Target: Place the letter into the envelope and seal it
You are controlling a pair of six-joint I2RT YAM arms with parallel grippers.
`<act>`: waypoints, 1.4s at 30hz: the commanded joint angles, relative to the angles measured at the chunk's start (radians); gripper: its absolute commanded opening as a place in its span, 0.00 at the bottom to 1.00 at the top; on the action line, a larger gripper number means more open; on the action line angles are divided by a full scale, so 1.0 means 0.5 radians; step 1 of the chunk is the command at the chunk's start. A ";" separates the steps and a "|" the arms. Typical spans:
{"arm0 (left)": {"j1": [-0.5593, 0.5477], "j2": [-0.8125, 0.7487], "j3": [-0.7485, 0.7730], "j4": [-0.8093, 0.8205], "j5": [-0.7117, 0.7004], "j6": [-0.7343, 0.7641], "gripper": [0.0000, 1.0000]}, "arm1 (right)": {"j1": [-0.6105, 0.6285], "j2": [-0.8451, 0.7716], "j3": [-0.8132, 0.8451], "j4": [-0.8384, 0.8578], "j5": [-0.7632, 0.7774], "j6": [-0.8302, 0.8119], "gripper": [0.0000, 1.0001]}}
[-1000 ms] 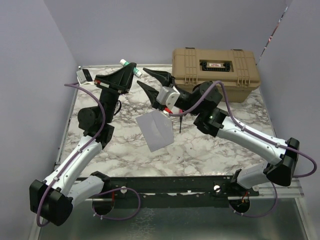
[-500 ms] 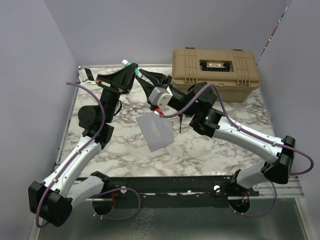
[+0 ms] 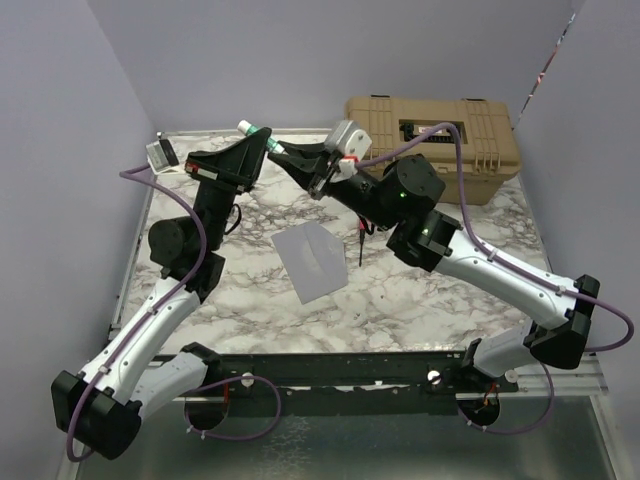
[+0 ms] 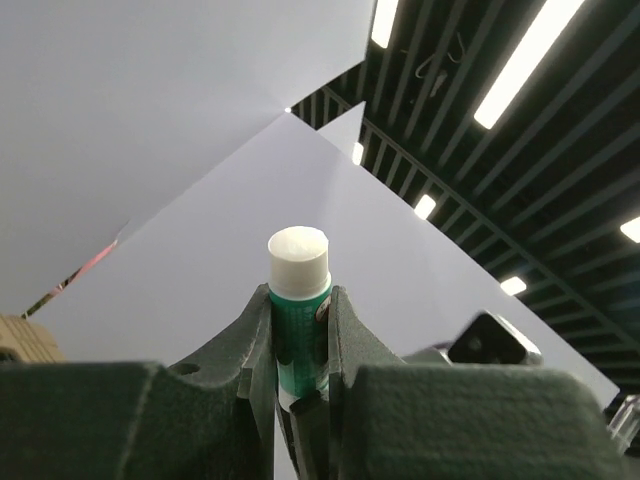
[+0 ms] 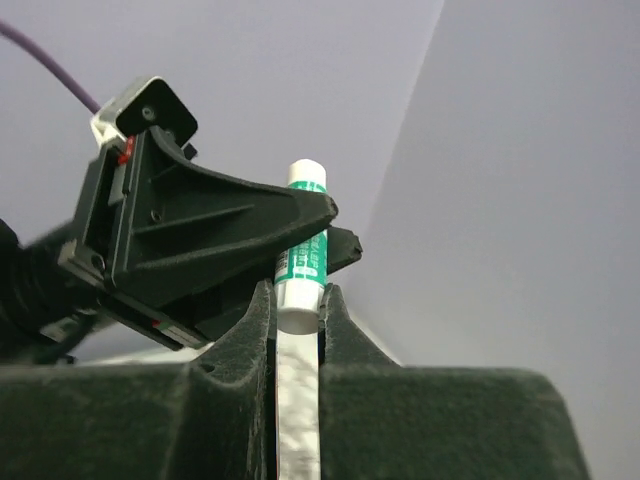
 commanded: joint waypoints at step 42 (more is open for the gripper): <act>-0.003 -0.011 0.175 -0.214 0.108 -0.208 0.00 | 0.070 -0.216 -0.273 0.333 -0.332 -0.853 0.65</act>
